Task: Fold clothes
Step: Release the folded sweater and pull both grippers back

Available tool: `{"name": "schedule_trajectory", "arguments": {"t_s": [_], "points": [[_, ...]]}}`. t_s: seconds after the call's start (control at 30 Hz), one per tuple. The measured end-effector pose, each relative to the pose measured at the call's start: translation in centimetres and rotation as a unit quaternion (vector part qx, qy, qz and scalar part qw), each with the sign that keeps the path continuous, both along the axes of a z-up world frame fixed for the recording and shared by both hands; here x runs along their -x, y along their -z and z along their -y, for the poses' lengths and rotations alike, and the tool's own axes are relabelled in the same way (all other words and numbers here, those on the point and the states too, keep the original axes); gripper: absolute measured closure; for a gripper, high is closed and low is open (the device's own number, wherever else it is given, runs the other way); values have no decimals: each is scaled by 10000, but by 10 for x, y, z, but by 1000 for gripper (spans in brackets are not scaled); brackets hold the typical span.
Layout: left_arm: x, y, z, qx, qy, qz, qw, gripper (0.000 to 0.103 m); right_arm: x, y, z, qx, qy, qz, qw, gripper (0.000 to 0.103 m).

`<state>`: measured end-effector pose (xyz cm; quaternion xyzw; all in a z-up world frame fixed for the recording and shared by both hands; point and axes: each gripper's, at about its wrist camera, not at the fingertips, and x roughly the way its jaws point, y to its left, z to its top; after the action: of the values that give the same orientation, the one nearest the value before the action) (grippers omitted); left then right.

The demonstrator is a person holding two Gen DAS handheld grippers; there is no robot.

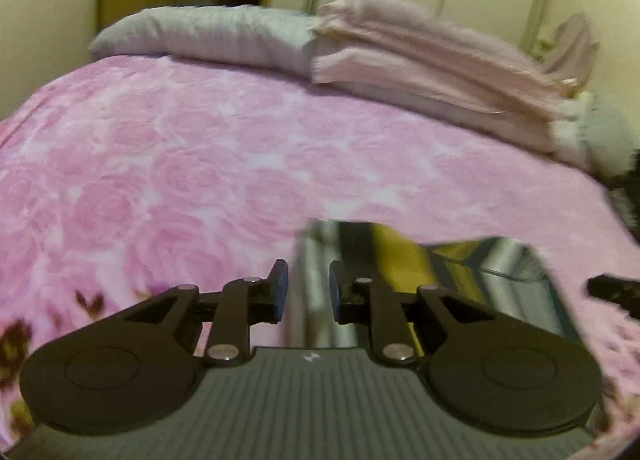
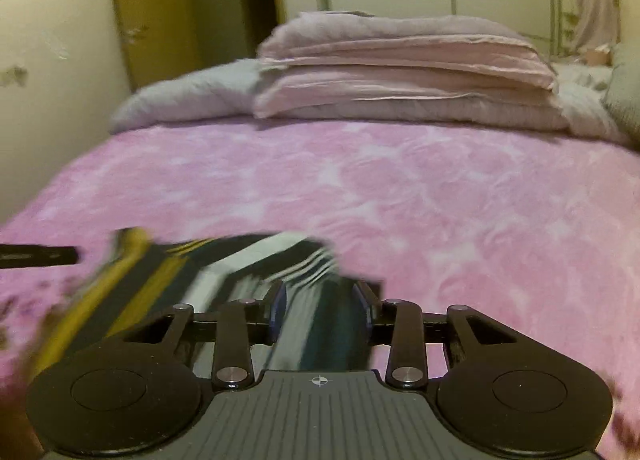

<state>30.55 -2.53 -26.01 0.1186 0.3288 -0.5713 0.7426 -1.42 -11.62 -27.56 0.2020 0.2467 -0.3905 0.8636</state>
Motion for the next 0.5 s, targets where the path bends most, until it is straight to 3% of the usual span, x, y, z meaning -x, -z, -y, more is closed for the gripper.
{"name": "schedule_trajectory", "arguments": {"t_s": [0.1,0.2,0.33,0.5], "points": [[37,-9,-27,121,550,-119,9983,87,-2,-2,-43,-69,-364,189,9991,70],[70,0,-40,-60,899,-88,9959,86,-13,7,-64,-208,-396,90,9990,70],[91,23,-35,-296,872,507,9945,80,-38,49,-59,-276,-333,-620,9971,70],[104,27,-18,-588,735,797,9924,80,-40,42,-50,-397,-244,-707,9964,70]]}}
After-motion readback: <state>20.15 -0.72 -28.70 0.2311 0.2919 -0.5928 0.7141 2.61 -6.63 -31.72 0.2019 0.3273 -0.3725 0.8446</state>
